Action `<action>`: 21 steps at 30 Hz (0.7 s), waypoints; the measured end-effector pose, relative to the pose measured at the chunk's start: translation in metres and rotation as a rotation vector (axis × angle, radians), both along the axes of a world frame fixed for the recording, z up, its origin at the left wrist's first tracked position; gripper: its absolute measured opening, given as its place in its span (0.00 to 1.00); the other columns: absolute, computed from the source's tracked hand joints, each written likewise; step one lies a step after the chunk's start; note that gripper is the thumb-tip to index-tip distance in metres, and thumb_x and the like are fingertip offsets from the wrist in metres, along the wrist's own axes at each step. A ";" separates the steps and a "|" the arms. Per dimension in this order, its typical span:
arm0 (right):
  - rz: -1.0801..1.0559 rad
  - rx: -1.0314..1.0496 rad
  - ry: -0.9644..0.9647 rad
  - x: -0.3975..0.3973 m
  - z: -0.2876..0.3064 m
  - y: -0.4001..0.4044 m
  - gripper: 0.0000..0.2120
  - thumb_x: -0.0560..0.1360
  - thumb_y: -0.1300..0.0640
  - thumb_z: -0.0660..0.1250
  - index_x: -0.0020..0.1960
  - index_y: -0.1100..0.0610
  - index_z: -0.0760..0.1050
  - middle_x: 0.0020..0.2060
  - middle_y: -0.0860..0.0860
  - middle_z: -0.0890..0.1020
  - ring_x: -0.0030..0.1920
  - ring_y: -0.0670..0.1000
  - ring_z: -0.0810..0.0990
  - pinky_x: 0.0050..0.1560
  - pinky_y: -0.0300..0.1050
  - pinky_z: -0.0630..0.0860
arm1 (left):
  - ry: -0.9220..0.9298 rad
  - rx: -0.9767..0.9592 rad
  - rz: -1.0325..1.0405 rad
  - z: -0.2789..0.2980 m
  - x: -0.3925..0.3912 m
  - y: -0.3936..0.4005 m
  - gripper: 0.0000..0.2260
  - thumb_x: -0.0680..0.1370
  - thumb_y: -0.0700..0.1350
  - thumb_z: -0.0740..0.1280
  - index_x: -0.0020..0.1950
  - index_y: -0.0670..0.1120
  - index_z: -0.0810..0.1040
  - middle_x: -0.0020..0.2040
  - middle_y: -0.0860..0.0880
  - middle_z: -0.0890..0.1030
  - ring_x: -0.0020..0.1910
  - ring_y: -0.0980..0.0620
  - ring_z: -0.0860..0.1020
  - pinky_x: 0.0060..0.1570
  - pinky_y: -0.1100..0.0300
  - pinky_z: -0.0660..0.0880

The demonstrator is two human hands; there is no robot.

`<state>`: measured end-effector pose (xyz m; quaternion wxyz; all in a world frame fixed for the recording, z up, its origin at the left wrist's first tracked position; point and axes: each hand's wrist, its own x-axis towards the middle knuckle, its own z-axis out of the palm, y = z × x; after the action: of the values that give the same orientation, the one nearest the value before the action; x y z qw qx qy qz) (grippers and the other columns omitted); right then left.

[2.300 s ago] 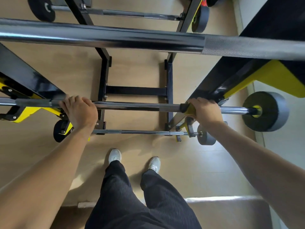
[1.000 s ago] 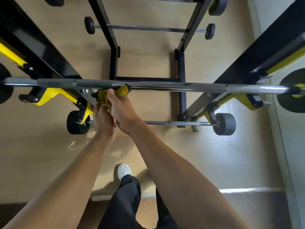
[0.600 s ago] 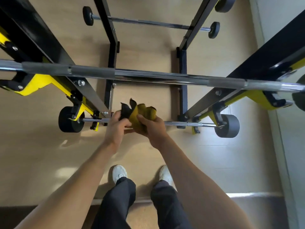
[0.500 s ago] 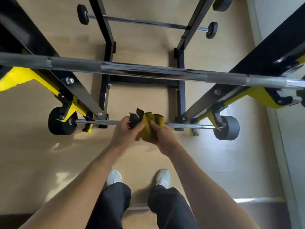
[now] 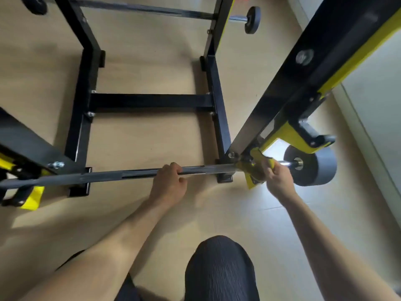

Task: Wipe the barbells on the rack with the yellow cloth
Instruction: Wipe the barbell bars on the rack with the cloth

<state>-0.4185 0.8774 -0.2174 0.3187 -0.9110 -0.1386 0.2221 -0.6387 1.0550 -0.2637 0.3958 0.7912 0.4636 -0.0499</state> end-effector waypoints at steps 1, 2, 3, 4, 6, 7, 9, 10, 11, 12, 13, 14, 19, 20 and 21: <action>-0.015 -0.021 -0.072 0.009 -0.014 -0.005 0.11 0.84 0.54 0.57 0.47 0.58 0.72 0.39 0.56 0.77 0.34 0.52 0.73 0.28 0.31 0.66 | -0.003 0.087 -0.045 -0.017 0.005 0.004 0.10 0.79 0.45 0.62 0.58 0.45 0.76 0.56 0.45 0.77 0.59 0.43 0.74 0.59 0.51 0.70; -0.066 -0.019 -0.139 0.017 -0.028 -0.008 0.12 0.84 0.54 0.57 0.46 0.59 0.73 0.38 0.56 0.76 0.34 0.53 0.73 0.28 0.32 0.67 | -0.014 0.163 -0.087 -0.035 0.010 0.008 0.10 0.79 0.45 0.61 0.57 0.45 0.77 0.55 0.45 0.77 0.59 0.43 0.73 0.59 0.51 0.69; -0.147 0.004 -0.219 0.027 -0.042 -0.013 0.14 0.84 0.54 0.57 0.46 0.60 0.73 0.38 0.57 0.77 0.35 0.56 0.74 0.31 0.39 0.70 | -0.033 0.217 -0.124 -0.051 0.015 0.010 0.10 0.80 0.46 0.60 0.58 0.44 0.76 0.55 0.45 0.76 0.59 0.43 0.71 0.60 0.51 0.68; -0.227 0.022 -0.313 0.036 -0.054 -0.019 0.16 0.84 0.52 0.57 0.46 0.62 0.75 0.39 0.59 0.78 0.38 0.59 0.75 0.36 0.44 0.72 | -0.052 0.252 -0.158 -0.066 0.019 0.012 0.12 0.80 0.47 0.59 0.59 0.44 0.76 0.56 0.45 0.76 0.60 0.43 0.71 0.62 0.51 0.66; -0.380 0.065 -0.519 0.054 -0.068 -0.031 0.20 0.83 0.48 0.56 0.50 0.63 0.77 0.45 0.62 0.82 0.45 0.61 0.77 0.46 0.51 0.72 | -0.089 0.310 -0.201 -0.092 0.025 0.014 0.17 0.78 0.49 0.54 0.60 0.44 0.76 0.56 0.45 0.77 0.59 0.43 0.72 0.63 0.51 0.65; -0.464 0.142 -0.598 0.060 -0.072 -0.036 0.19 0.83 0.48 0.56 0.52 0.63 0.77 0.48 0.61 0.82 0.46 0.60 0.77 0.48 0.50 0.72 | -0.088 0.342 -0.220 -0.102 0.027 0.015 0.18 0.78 0.50 0.53 0.59 0.45 0.76 0.54 0.46 0.78 0.57 0.44 0.73 0.62 0.51 0.65; -0.417 0.308 -0.650 0.059 -0.083 -0.035 0.13 0.82 0.53 0.58 0.52 0.61 0.78 0.47 0.56 0.81 0.46 0.54 0.76 0.49 0.43 0.71 | -0.047 0.433 -0.274 -0.117 0.030 0.016 0.20 0.79 0.52 0.48 0.55 0.47 0.77 0.50 0.49 0.80 0.52 0.45 0.75 0.58 0.50 0.66; -0.252 0.310 -0.642 0.054 -0.092 -0.030 0.10 0.82 0.56 0.58 0.50 0.58 0.77 0.46 0.53 0.79 0.46 0.52 0.75 0.47 0.40 0.71 | -0.027 0.467 -0.292 -0.121 0.031 0.016 0.23 0.78 0.53 0.44 0.55 0.48 0.77 0.49 0.50 0.81 0.50 0.46 0.75 0.56 0.50 0.67; -0.002 0.219 -0.614 0.047 -0.103 -0.026 0.10 0.82 0.56 0.57 0.49 0.54 0.76 0.46 0.52 0.77 0.48 0.52 0.74 0.47 0.39 0.69 | -0.021 0.474 -0.300 -0.122 0.031 0.016 0.26 0.77 0.54 0.42 0.54 0.49 0.77 0.48 0.50 0.81 0.49 0.46 0.76 0.55 0.50 0.67; 0.272 0.084 -0.543 0.039 -0.115 -0.025 0.10 0.83 0.52 0.55 0.50 0.49 0.75 0.49 0.50 0.75 0.52 0.52 0.73 0.51 0.40 0.68 | -0.021 0.467 -0.303 -0.122 0.030 0.017 0.27 0.77 0.54 0.41 0.54 0.49 0.78 0.48 0.49 0.81 0.48 0.45 0.76 0.54 0.50 0.67; 0.479 -0.038 -0.463 0.035 -0.127 -0.029 0.13 0.84 0.47 0.52 0.55 0.45 0.75 0.56 0.49 0.74 0.59 0.54 0.70 0.60 0.44 0.66 | -0.021 0.447 -0.305 -0.123 0.029 0.018 0.26 0.77 0.54 0.42 0.55 0.49 0.78 0.48 0.49 0.81 0.49 0.45 0.76 0.54 0.50 0.67; 0.576 -0.118 -0.399 0.035 -0.134 -0.034 0.18 0.83 0.44 0.49 0.63 0.44 0.74 0.63 0.46 0.72 0.68 0.54 0.66 0.68 0.48 0.63 | -0.025 0.426 -0.311 -0.124 0.028 0.019 0.24 0.77 0.53 0.44 0.56 0.49 0.78 0.49 0.49 0.82 0.49 0.45 0.76 0.54 0.50 0.66; 0.428 -0.249 -0.508 0.071 -0.138 -0.049 0.16 0.81 0.46 0.58 0.64 0.51 0.74 0.57 0.52 0.76 0.57 0.57 0.74 0.57 0.56 0.73 | -0.050 0.405 -0.305 -0.123 0.023 0.018 0.22 0.77 0.53 0.49 0.60 0.49 0.78 0.51 0.49 0.82 0.52 0.45 0.76 0.57 0.50 0.65; 0.448 -0.358 -0.505 0.080 -0.143 -0.047 0.19 0.81 0.45 0.58 0.67 0.52 0.72 0.59 0.53 0.74 0.58 0.57 0.71 0.59 0.60 0.72 | -0.047 0.414 -0.301 -0.123 0.024 0.018 0.22 0.77 0.53 0.49 0.60 0.49 0.78 0.51 0.49 0.82 0.52 0.45 0.76 0.57 0.50 0.65; 0.457 -0.408 -0.473 0.086 -0.147 -0.043 0.19 0.81 0.47 0.59 0.68 0.55 0.72 0.59 0.53 0.73 0.58 0.57 0.68 0.60 0.62 0.70 | -0.043 0.415 -0.296 -0.123 0.026 0.018 0.21 0.78 0.53 0.49 0.60 0.49 0.78 0.51 0.49 0.82 0.53 0.45 0.76 0.57 0.50 0.65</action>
<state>-0.3322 0.8346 -0.3643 0.0324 -0.9274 -0.3606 0.0942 -0.6124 1.0732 -0.3870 0.2230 0.9157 0.3344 0.0057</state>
